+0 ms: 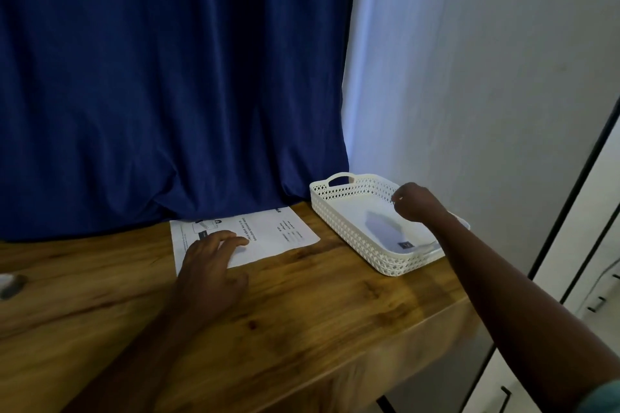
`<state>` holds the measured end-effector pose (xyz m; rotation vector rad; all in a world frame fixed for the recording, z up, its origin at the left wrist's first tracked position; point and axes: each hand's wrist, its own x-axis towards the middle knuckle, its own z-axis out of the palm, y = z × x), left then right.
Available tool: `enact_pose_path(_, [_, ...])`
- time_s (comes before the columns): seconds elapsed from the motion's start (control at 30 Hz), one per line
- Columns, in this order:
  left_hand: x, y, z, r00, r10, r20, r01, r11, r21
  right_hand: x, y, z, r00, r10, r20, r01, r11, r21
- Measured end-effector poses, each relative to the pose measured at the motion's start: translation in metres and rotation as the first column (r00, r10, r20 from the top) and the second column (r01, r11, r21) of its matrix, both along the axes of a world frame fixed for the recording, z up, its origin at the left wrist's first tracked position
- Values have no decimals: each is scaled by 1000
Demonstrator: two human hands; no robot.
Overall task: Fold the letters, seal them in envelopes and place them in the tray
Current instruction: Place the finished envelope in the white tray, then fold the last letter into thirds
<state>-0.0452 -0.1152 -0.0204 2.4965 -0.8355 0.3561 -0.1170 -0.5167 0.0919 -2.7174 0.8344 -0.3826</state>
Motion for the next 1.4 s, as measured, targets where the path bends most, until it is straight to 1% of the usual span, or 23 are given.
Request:
enact_pose_path(0.07, [10,7,0,999,48,-23,-49,998,-42,5,18,5,985,118,124,-114,993,-36])
enact_pose_path(0.13, [17,13,-2,995,91,-38,-93,994,-65,10,45,5,954,216,209,-214,976,-30])
enact_pose_path(0.2, [20,18,-6,994,86,-65,-91,993,-73,16,79,-1,910,323,261,-327,945,-28])
enact_pose_path(0.27, [21,23,-10,994,56,-99,-65,994,-89,24,116,-15,858,419,298,-449,893,36])
enact_pose_path(0.3, [21,27,-11,991,49,-123,-57,996,-68,29,133,-24,835,462,299,-503,861,73])
enact_pose_path(0.33, [21,27,-11,988,44,-146,-48,999,-25,34,148,-34,821,495,286,-538,838,95])
enact_pose_path(0.43, [16,33,-10,982,81,-171,-53,985,162,46,190,-63,780,595,194,-613,788,53])
enact_pose_path(0.53, [8,44,-5,986,70,-151,-35,975,221,54,223,-87,749,663,3,-657,742,138])
enact_pose_path(0.6, [-1,63,-4,987,61,-149,-24,971,238,52,244,-97,704,699,-131,-690,715,108])
enact_pose_path(0.63, [-7,76,-3,985,63,-158,-24,972,235,48,254,-101,673,720,-170,-715,692,100])
enact_pose_path(0.73, [-29,117,-2,976,86,-200,-39,973,228,27,282,-105,574,781,-245,-793,605,74])
enact_pose_path(0.83, [-58,157,0,972,84,-219,-25,966,259,2,306,-103,459,827,-325,-862,502,62])
enact_pose_path(0.9, [-77,176,3,969,85,-233,-22,966,259,-12,316,-100,401,843,-357,-885,458,88])
enact_pose_path(0.97, [-91,184,6,971,79,-227,-29,977,213,-19,322,-95,373,858,-352,-891,437,122])
enact_pose_path(1.0, [-93,185,8,976,73,-207,-36,984,174,-19,326,-92,372,873,-315,-890,432,146])
enact_pose_path(1.07, [-86,180,11,985,70,-159,-58,995,84,-12,336,-85,404,897,-178,-886,432,168])
enact_pose_path(1.13, [-68,170,13,988,84,-128,-84,996,6,6,349,-83,465,883,-63,-873,469,136])
enact_pose_path(1.17, [-55,163,13,988,100,-122,-101,995,-3,19,357,-84,504,863,-26,-855,504,124])
enact_pose_path(1.23, [-32,147,12,981,144,-129,-139,989,45,42,371,-87,583,813,14,-808,577,121])
enact_pose_path(1.3, [-16,133,6,965,194,-179,-167,974,152,58,380,-94,629,778,6,-771,622,135])
enact_pose_path(1.37, [-7,127,-7,944,248,-219,-179,939,293,68,380,-107,631,773,-67,-765,635,112])
enact_pose_path(1.4, [-4,127,-13,943,267,-200,-186,918,349,71,377,-113,623,775,-111,-771,631,80])
